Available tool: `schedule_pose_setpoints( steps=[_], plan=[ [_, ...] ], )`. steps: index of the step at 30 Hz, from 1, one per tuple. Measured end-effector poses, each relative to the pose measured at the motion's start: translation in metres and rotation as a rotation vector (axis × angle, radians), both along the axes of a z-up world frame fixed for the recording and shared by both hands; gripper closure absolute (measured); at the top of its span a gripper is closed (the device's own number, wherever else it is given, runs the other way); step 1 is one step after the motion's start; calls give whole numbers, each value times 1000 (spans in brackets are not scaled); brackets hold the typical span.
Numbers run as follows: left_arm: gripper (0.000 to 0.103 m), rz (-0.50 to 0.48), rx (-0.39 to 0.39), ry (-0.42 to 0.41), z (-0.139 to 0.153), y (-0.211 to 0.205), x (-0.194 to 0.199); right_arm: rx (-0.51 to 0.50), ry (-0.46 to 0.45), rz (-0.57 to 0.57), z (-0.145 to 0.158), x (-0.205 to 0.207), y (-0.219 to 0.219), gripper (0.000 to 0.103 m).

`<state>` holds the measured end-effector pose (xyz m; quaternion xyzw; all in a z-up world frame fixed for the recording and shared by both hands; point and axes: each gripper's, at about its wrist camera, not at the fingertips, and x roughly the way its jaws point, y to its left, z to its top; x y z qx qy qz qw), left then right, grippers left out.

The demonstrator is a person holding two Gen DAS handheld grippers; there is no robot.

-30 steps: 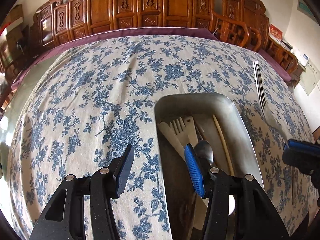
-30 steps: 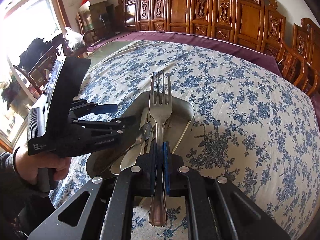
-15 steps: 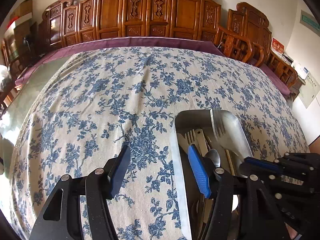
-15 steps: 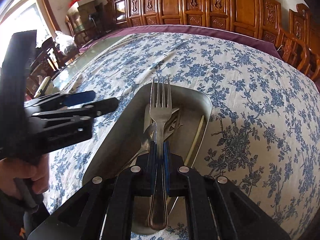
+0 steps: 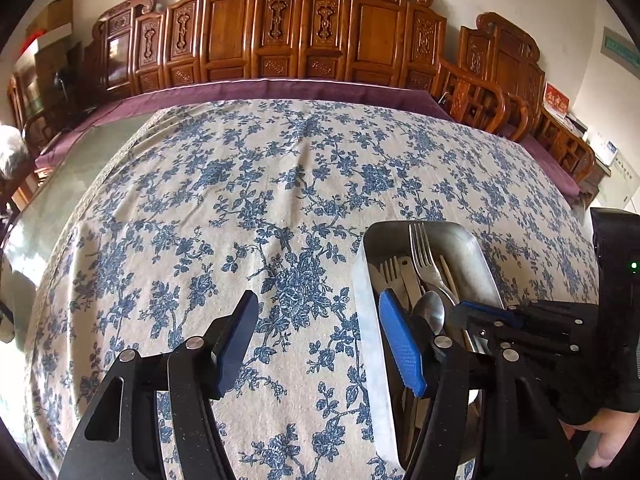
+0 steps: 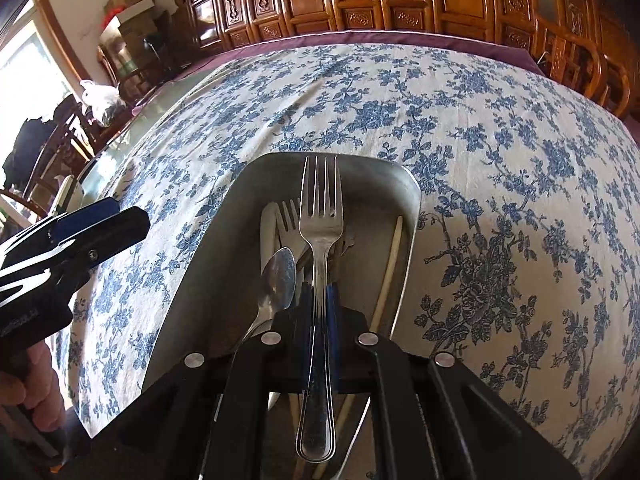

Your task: Organize utensils

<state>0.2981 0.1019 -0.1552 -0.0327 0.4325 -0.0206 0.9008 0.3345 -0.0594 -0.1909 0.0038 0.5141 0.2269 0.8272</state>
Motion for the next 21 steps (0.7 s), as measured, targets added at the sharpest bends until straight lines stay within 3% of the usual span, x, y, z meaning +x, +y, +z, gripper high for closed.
schedule_pose_setpoints(
  steps=[4,8,9,14,21],
  plan=[
    [43,5,0,2,0,2,-4,5,6,6,0,-5,5,93],
    [41,8,2,0,3,3,-7,-4,-61,18,14,-14,4,91],
    [35,10,0,-4,5,3,-9,3,-71,21,18,-16,2,91],
    [30,11,-12,-25,16,-2,-18,5,-143,22,43,-29,-12,91],
    [12,0,-17,-67,37,-19,-38,25,-226,-8,80,-57,-42,91]
  ],
)
